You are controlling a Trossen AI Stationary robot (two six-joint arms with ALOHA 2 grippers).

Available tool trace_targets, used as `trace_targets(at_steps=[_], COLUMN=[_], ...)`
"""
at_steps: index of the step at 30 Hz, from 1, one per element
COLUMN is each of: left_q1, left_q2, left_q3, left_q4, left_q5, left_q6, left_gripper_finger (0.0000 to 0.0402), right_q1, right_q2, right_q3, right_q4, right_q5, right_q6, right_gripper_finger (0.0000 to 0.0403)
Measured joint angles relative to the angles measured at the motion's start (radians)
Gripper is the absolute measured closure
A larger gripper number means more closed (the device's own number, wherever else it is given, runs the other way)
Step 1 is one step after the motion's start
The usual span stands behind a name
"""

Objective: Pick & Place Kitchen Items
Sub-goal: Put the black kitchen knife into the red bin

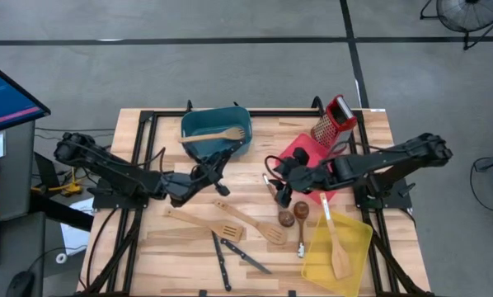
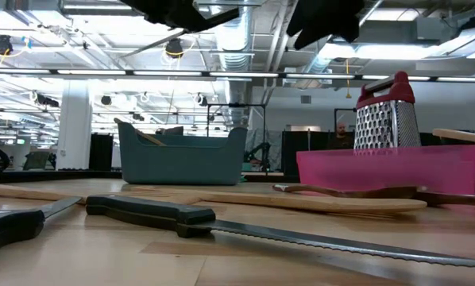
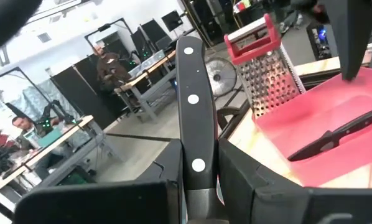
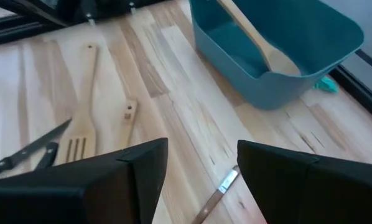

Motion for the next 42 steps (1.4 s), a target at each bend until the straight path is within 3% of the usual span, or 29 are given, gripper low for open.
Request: trace_targets(at_steps=[3, 10, 13, 16, 21, 31, 42], left_q1=[0.000, 0.000, 0.003, 0.007, 0.008, 0.008, 0.013], left_q2=[-0.011, -0.043, -0.043, -0.043, -0.043, -0.042, -0.042], left_q3=[0.000, 0.000, 0.000, 0.000, 0.000, 0.000, 0.000], left_q4=[0.007, 0.143, 0.218, 0.240, 0.239, 0.238, 0.238], left_q5=[0.000, 0.007, 0.085, 0.146, 0.147, 0.149, 0.151], left_q6=[-0.027, -0.080, -0.080, -0.082, -0.081, -0.079, -0.079], left_gripper_finger=[0.0353, 0.0353, 0.0353, 0.0353, 0.0353, 0.0353, 0.0353], right_q1=[-0.010, -0.013, -0.022, -0.038, -0.070, -0.117, -0.185], right_q2=[0.008, 0.002, 0.019, 0.044, 0.057, 0.092, 0.105], right_q3=[0.000, 0.000, 0.000, 0.000, 0.000, 0.000, 0.000], right_q4=[0.055, 0.333, 0.493, 0.603, 0.683, 0.832, 0.920], right_q5=[0.007, 0.151, 0.149, 0.114, 0.040, 0.006, -0.057], right_q6=[0.000, -0.123, -0.206, -0.256, -0.259, -0.262, -0.259], right_gripper_finger=[0.0201, 0.0207, 0.0204, 0.0198, 0.0172, 0.0109, 0.0106])
